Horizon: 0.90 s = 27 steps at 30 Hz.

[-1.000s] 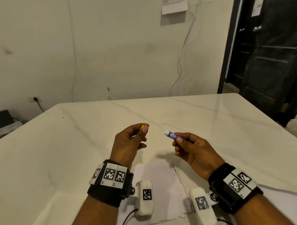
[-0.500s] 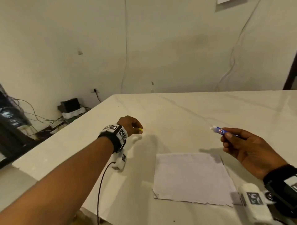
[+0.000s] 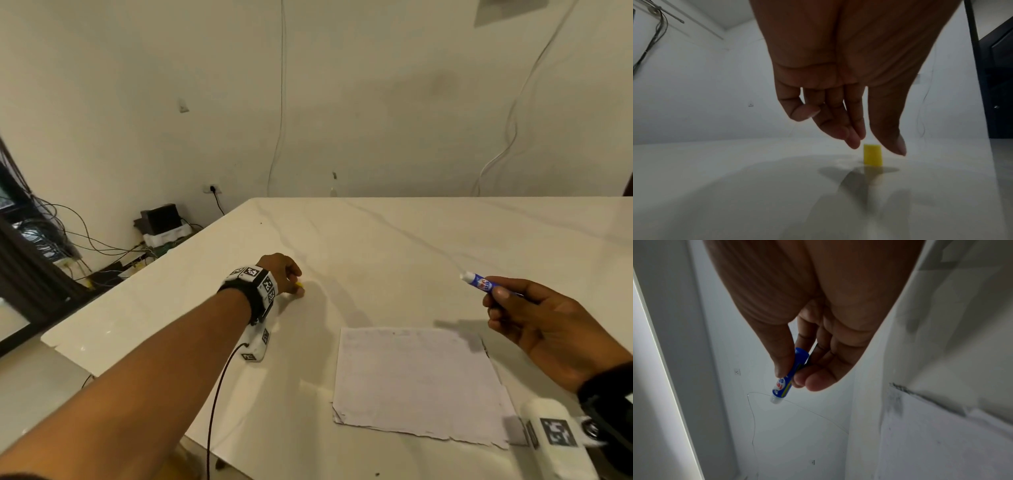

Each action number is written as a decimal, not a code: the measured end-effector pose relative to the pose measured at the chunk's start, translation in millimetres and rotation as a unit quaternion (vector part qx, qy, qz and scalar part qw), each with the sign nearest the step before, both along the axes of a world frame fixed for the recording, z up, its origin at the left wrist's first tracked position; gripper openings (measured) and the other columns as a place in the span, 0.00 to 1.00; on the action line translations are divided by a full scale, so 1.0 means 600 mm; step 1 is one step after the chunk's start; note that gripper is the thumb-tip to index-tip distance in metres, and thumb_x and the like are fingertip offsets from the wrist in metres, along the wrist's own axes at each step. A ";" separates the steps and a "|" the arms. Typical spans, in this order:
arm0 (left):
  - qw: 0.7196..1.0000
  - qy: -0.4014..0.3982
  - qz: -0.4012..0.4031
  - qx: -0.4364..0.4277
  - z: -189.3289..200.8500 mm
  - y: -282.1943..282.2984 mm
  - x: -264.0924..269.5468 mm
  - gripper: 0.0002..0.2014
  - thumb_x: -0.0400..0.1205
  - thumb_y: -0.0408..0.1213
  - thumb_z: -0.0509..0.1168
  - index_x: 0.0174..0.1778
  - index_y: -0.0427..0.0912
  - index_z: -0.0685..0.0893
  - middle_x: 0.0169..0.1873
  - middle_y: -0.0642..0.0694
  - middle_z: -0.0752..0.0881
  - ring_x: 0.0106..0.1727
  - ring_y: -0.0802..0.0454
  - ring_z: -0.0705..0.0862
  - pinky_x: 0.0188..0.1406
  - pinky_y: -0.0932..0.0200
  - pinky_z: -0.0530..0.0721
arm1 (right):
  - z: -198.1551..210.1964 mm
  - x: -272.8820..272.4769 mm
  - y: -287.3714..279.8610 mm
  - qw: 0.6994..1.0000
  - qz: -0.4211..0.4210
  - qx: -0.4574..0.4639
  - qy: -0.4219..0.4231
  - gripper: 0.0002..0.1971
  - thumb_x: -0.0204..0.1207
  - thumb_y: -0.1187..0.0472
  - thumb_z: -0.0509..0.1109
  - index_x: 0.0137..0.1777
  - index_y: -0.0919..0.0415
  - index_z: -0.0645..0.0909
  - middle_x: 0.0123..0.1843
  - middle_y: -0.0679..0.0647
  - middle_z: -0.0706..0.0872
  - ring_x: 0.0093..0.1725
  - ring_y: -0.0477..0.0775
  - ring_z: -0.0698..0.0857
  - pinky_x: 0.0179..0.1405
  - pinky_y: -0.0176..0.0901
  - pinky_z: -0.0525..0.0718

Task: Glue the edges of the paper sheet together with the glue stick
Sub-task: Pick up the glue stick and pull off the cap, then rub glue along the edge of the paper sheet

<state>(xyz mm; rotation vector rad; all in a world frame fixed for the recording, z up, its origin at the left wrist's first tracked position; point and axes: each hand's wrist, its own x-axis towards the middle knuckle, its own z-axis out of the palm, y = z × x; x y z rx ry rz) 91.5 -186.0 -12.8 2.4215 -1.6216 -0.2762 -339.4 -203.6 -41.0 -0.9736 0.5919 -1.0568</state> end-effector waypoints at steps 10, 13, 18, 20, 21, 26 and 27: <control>0.961 0.168 -0.141 -0.168 0.061 0.029 -0.223 0.27 0.67 0.53 0.80 0.62 0.54 0.84 0.53 0.60 0.89 0.47 0.56 0.87 0.49 0.66 0.83 | 0.010 0.006 0.010 1.000 -0.021 0.012 -0.006 0.26 0.56 0.57 0.80 0.56 0.67 0.89 0.41 0.60 0.89 0.34 0.51 0.86 0.38 0.40 0.90; 0.928 0.259 -0.195 -0.184 0.055 0.031 -0.317 0.27 0.67 0.53 0.81 0.62 0.56 0.84 0.53 0.61 0.89 0.46 0.59 0.88 0.50 0.65 0.86 | 0.017 0.005 0.011 0.999 -0.028 0.019 -0.022 0.25 0.58 0.58 0.79 0.56 0.68 0.88 0.41 0.60 0.88 0.35 0.52 0.86 0.39 0.40 0.90; 0.867 0.398 -0.234 -0.186 0.027 0.025 -0.411 0.23 0.70 0.47 0.80 0.61 0.56 0.86 0.52 0.59 0.90 0.44 0.59 0.88 0.49 0.63 0.87 | 0.018 0.000 0.005 0.997 -0.039 0.020 -0.058 0.24 0.66 0.59 0.77 0.60 0.70 0.87 0.42 0.62 0.87 0.35 0.52 0.84 0.40 0.42 0.89; 0.833 0.458 -0.233 -0.204 0.013 0.020 -0.423 0.17 0.73 0.43 0.78 0.58 0.53 0.88 0.48 0.56 0.91 0.42 0.60 0.86 0.42 0.65 0.83 | 0.016 0.001 0.003 0.997 -0.036 0.018 -0.060 0.22 0.69 0.59 0.75 0.60 0.70 0.87 0.42 0.62 0.88 0.36 0.53 0.84 0.39 0.43 0.88; 0.816 0.488 -0.226 -0.213 0.009 0.019 -0.425 0.15 0.74 0.41 0.77 0.57 0.51 0.90 0.48 0.54 0.92 0.42 0.60 0.85 0.40 0.67 0.80 | 0.015 0.002 0.004 0.998 -0.031 0.014 -0.055 0.20 0.71 0.59 0.74 0.61 0.70 0.87 0.43 0.62 0.88 0.36 0.53 0.83 0.38 0.43 0.88; 0.754 0.593 -0.163 -0.231 -0.009 0.018 -0.418 0.09 0.77 0.38 0.74 0.52 0.44 0.92 0.48 0.48 0.92 0.38 0.58 0.83 0.37 0.59 0.78 | 0.012 0.012 0.009 1.000 -0.012 -0.013 0.002 0.18 0.76 0.61 0.70 0.62 0.70 0.84 0.45 0.64 0.89 0.35 0.54 0.85 0.36 0.43 0.87; 0.744 0.609 -0.154 -0.228 -0.014 0.017 -0.415 0.09 0.77 0.38 0.74 0.52 0.43 0.92 0.48 0.46 0.92 0.39 0.56 0.83 0.37 0.57 0.79 | 0.011 0.014 0.010 1.000 -0.015 -0.014 0.011 0.18 0.75 0.60 0.71 0.62 0.69 0.84 0.45 0.65 0.90 0.35 0.55 0.86 0.36 0.44 0.87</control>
